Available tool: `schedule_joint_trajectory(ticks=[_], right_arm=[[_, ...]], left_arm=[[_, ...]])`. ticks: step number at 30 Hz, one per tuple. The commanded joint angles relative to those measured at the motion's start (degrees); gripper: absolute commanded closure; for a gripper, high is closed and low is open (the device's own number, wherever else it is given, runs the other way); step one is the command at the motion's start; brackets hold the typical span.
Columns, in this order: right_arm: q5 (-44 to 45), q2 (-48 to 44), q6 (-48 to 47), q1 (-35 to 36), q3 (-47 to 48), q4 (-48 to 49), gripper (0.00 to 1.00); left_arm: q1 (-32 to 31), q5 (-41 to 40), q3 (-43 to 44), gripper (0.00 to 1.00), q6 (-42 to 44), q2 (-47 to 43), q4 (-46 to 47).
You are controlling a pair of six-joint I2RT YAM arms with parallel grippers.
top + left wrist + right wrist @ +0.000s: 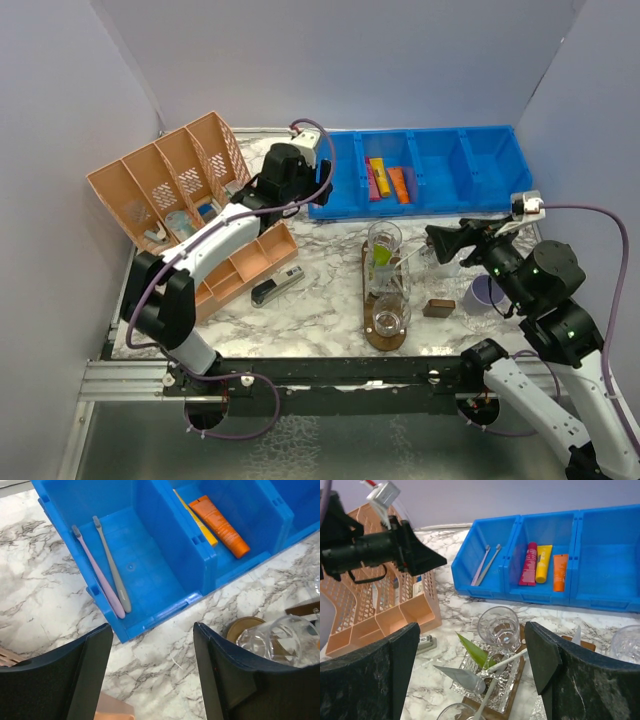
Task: Prepare toiletry sets of a toothbrush and toothpaste on the tray
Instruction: Pick up the toothbrush from the storage box.
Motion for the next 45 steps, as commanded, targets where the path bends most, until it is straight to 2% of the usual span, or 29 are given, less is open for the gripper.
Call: schedule_joint_trajectory(ticks=[1, 7, 9, 13, 19, 23, 28, 33, 39, 45], right_arm=[[-2.75, 0.22, -5.03, 0.26, 1.37, 0.01, 0.14], [-0.05, -1.42, -7.73, 0.26, 1.14, -2.26, 0.15], [0.94, -2.49, -8.42, 0.26, 0.81, -2.78, 0.14], [2.87, -5.06, -9.03, 0.26, 0.28, -3.63, 0.11], [3.95, -8.91, -9.45, 0.26, -0.6, -4.33, 0.09], [2.67, -10.39, -9.82, 0.26, -0.27, -4.06, 0.07], [2.69, -10.61, -10.51, 0.25, -0.6, -4.26, 0.07], [2.74, -10.76, -10.61, 0.26, -1.26, -4.8, 0.07], [2.88, -11.28, -10.64, 0.26, -2.32, -4.49, 0.07], [2.68, -11.02, -10.67, 0.26, -3.17, -3.91, 0.07]], left_arm=[[-0.13, -3.72, 8.37, 0.36, 2.81, 6.56, -5.7], [-2.2, -11.41, 23.03, 0.54, 5.6, 19.82, -14.98], [-3.55, -14.67, 27.48, 0.54, 7.01, 23.46, -16.74], [-3.73, -16.26, 41.39, 0.54, 5.35, 33.49, -24.98], [-3.64, -18.55, 55.97, 0.54, 2.24, 44.41, -31.65], [-2.58, -20.46, 59.29, 0.53, 0.62, 47.46, -31.72], [-1.03, -18.69, 62.02, 0.56, -0.62, 51.2, -31.83], [-0.88, -20.43, 63.57, 0.51, -1.75, 54.33, -31.91], [-0.92, -24.05, 65.31, 0.52, -3.25, 57.9, -31.98], [-0.9, -26.61, 63.97, 0.43, -6.93, 59.66, -32.0]])
